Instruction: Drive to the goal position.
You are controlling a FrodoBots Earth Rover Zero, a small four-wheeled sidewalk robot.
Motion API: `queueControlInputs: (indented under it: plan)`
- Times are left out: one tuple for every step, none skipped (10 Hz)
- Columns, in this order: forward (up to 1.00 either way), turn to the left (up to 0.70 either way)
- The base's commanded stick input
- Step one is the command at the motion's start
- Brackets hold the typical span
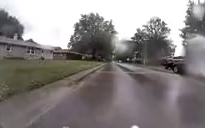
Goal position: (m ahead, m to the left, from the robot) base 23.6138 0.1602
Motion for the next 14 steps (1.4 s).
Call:
queueControlInputs:
  plan:
    - [0.50, -0.01]
    - [0.50, -0.01]
    - [0.50, -0.01]
    - [0.50, -0.01]
    - [0.50, -0.01]
    - [0.50, -0.01]
    - [0.50, -0.01]
    - [0.50, -0.32]
    - [0.50, -0.51]
    - [0.50, -0.51]
    - [0.50, -0.51]
    - [0.50, -0.51]
    - [0.50, -0.51]
    - [0.50, -0.17]
